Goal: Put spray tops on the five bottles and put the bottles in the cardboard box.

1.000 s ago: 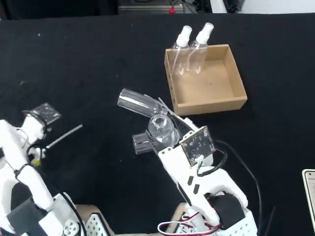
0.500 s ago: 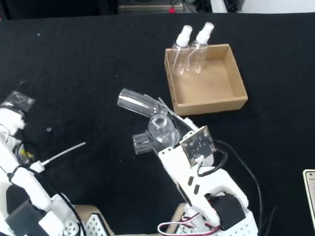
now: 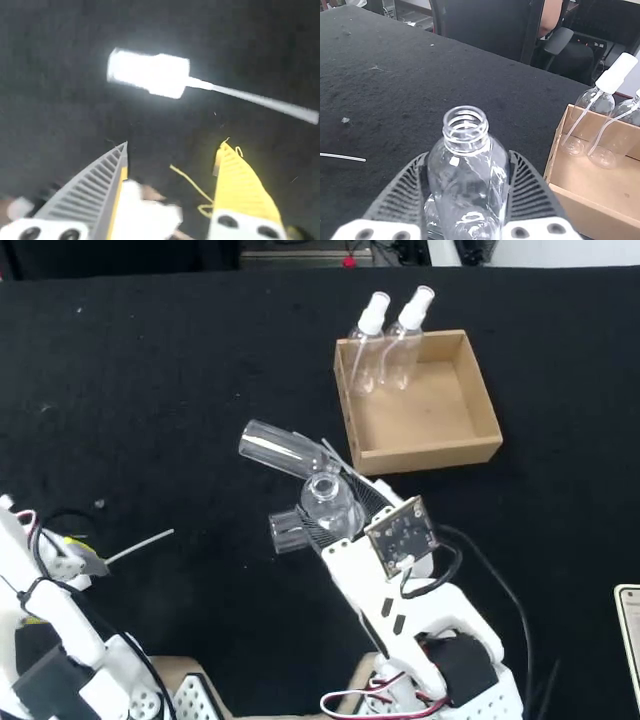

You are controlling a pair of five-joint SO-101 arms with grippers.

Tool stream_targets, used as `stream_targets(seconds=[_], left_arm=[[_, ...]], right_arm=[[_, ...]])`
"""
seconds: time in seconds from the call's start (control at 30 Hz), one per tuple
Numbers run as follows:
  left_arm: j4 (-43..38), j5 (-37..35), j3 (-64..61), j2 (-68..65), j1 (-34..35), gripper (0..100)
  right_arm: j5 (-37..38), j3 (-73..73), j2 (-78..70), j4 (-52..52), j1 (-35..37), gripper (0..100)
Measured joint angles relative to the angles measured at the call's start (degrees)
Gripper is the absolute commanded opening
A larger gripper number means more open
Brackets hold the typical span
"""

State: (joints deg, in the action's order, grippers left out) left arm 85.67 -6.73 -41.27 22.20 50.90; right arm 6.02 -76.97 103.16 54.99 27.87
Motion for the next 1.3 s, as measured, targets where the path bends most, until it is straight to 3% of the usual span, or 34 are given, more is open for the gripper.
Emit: stream_targets(seconds=[0.13,0.3,0.4,0.47,0.67,0.9,1.07,1.3], left_arm=[[-6.5,-11.7,-4.7,0.0,0.0,27],[-21.7,-16.1,-12.0,0.0,0.0,27],[-25.3,-17.2,-12.3,0.0,0.0,27],[-25.5,-17.5,-12.4,0.0,0.0,25],[-25.8,-17.5,-12.7,0.0,0.0,5],[-25.5,-17.5,-12.7,0.0,0.0,18],[-17.7,-17.5,-8.3,0.0,0.0,28],[-15.8,-21.6,-4.4,0.0,0.0,30]], right_arm=[[0.0,0.0,0.0,0.0,0.0,1.2],[0.0,0.0,0.0,0.0,0.0,1.2],[0.0,0.0,0.0,0.8,0.0,1.2],[0.0,0.0,0.0,0.9,0.0,1.2],[0.0,0.0,0.0,0.9,0.0,1.2],[0.0,0.0,0.0,0.9,0.0,1.2],[0.0,0.0,0.0,0.9,0.0,1.2],[0.0,0.0,0.0,0.9,0.0,1.2]])
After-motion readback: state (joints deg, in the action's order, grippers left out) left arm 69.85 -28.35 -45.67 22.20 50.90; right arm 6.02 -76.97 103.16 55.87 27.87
